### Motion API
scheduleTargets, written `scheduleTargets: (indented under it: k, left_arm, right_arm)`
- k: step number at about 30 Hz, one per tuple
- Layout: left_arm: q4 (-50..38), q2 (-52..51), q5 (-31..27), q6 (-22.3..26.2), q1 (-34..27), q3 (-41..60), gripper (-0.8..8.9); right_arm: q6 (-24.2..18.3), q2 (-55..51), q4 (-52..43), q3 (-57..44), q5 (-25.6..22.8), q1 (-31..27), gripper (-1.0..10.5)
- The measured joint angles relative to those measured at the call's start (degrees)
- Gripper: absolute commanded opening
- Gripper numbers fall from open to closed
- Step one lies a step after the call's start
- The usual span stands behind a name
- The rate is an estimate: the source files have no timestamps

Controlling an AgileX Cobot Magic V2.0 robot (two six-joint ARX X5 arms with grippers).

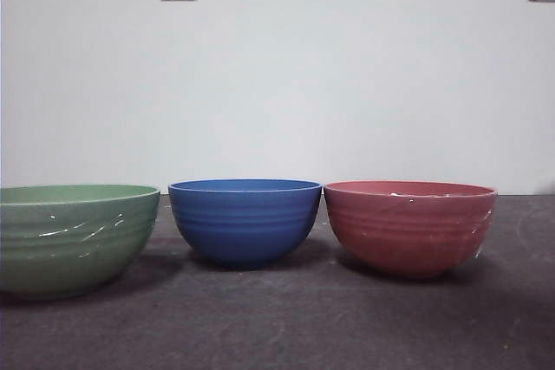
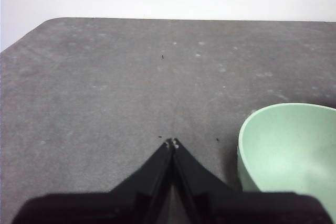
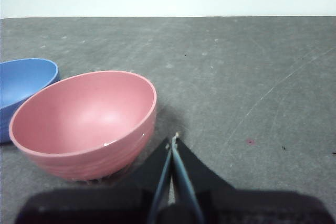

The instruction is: Pick up the green bowl on the top,put the green bowl on the left,pick up the red bowl in the middle,put the red bowl on the right

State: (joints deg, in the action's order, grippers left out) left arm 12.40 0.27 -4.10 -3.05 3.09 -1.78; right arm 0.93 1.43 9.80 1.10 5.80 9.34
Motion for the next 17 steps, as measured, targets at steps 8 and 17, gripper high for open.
scheduleTargets:
  k: [8,17]
  left_arm:
    - [0.0,0.0,0.0,0.0,0.0,0.0,-0.03]
    - [0.0,0.0,0.0,0.0,0.0,0.0,-0.03]
  right_arm:
    - [0.4,0.0,0.0,0.0,0.0,0.0,0.0]
    - [0.4,0.0,0.0,0.0,0.0,0.0,0.0]
